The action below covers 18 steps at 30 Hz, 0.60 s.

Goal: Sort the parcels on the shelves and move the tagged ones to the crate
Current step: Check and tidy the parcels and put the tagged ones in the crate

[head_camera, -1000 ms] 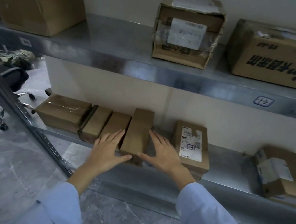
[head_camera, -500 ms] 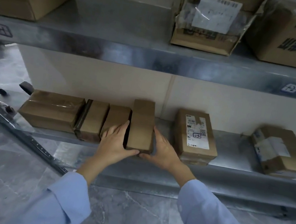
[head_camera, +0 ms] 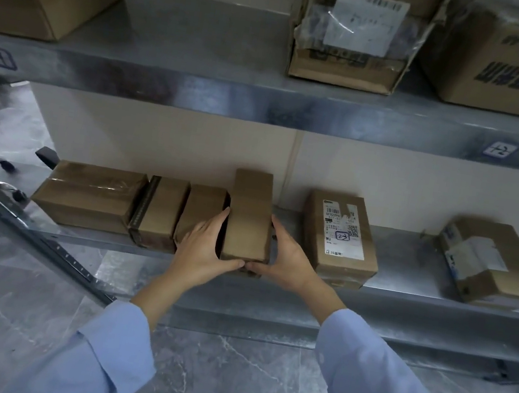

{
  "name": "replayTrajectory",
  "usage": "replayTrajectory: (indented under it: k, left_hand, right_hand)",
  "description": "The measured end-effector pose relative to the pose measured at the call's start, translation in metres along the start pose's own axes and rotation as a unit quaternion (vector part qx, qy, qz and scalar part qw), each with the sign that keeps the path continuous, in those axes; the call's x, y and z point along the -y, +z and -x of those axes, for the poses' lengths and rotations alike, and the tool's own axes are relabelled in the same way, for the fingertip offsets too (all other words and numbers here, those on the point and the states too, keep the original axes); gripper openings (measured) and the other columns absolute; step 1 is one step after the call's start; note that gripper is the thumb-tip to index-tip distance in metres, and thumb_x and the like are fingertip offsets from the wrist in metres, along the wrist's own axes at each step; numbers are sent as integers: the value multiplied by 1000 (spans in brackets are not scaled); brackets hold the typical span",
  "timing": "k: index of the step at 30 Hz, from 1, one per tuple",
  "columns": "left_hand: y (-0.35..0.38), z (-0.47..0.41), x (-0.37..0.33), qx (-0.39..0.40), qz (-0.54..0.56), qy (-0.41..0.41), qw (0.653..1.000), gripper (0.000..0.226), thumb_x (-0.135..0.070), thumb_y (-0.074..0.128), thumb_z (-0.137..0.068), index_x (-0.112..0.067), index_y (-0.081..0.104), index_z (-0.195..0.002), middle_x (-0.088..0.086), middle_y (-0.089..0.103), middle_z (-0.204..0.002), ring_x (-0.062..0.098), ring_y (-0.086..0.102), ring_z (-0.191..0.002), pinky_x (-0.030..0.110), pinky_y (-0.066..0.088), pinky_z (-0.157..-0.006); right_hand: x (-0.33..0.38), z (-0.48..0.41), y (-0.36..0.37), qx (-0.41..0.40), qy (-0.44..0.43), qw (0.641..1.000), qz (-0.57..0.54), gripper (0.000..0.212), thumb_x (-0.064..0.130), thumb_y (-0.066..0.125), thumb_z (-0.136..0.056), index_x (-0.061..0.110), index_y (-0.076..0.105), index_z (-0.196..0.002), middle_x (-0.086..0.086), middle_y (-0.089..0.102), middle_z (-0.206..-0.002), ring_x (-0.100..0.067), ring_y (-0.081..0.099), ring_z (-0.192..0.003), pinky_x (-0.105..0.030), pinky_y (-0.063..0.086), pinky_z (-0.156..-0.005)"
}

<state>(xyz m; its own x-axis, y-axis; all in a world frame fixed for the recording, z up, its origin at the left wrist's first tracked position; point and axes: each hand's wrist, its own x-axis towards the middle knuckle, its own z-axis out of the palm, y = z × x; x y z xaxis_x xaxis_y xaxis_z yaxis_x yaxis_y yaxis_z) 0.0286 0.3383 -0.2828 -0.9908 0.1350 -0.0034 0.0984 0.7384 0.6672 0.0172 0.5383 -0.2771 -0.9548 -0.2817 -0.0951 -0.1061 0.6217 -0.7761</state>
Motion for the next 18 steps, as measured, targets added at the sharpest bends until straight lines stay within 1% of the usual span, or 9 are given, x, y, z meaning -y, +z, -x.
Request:
replayTrajectory:
  k: [2, 4, 7, 9, 11, 13, 15, 18]
  left_hand:
    - [-2, 1, -5, 11, 66, -4, 998, 109, -45, 83, -70, -31, 16, -155, -9, 32, -156, 15, 31, -141, 40, 34, -112]
    - [-3, 4, -10, 9, 103, 3, 995, 110, -40, 84, -70, -32, 15, -155, -11, 30, -157, 11, 30, -143, 37, 33, -114]
    - [-5, 8, -14, 4, 136, 2, 991, 111, -35, 86, -69, -34, 14, -154, -10, 28, -158, 10, 29, -143, 38, 31, -116]
    - [-8, 11, -16, 8, 162, -12, 987, 111, -31, 87, -70, -37, 14, -153, -10, 25, -158, 12, 30, -142, 39, 32, -115]
    - [-10, 13, -18, 7, 182, -16, 983, 110, -27, 87, -71, -37, 14, -153, -11, 21, -159, 13, 31, -141, 37, 32, -115]
    - [-12, 14, -20, 2, 195, -17, 981, 107, -25, 86, -72, -35, 16, -153, -16, 20, -154, 11, 29, -139, 35, 32, -114]
    - [-13, 14, -22, -2, 205, -16, 979, 103, -23, 85, -74, -35, 19, -153, -22, 21, -145, 9, 31, -134, 32, 33, -111]
    - [-13, 12, -23, -7, 203, -13, 979, 100, -22, 84, -76, -31, 22, -153, -19, 23, -141, 9, 34, -130, 29, 35, -109]
  right_hand:
    - [4, 2, -3, -9, -3, 1000, -16, 110, 25, 90, -66, 16, 21, -152, -1, 46, -145, -15, 42, -134, -19, 31, -105]
    - [8, 4, -6, -17, -5, 1000, -26, 110, 22, 90, -66, 13, 21, -151, -4, 44, -146, -16, 40, -136, -22, 32, -107]
    - [14, 9, -11, -23, -10, 999, -36, 113, 20, 91, -64, 7, 22, -151, -7, 41, -148, -17, 38, -137, -17, 30, -106]
    - [18, 13, -13, -26, -8, 999, -47, 117, 25, 93, -61, 7, 21, -151, -7, 39, -149, -17, 37, -138, -21, 31, -109]
    - [21, 16, -14, -28, -7, 999, -44, 124, 32, 94, -60, 11, 16, -153, -6, 34, -151, -16, 33, -140, -25, 30, -113]
    - [23, 18, -14, -27, -4, 999, -36, 128, 37, 93, -60, 15, 9, -155, -5, 30, -149, -15, 32, -138, -20, 26, -109]
    - [24, 19, -13, -28, 4, 999, -33, 132, 38, 93, -61, 17, 3, -156, -5, 27, -147, -14, 36, -134, -16, 26, -103]
    - [25, 20, -13, -37, 2, 999, -26, 130, 35, 92, -63, 17, 3, -156, -5, 25, -144, -14, 41, -129, -14, 27, -100]
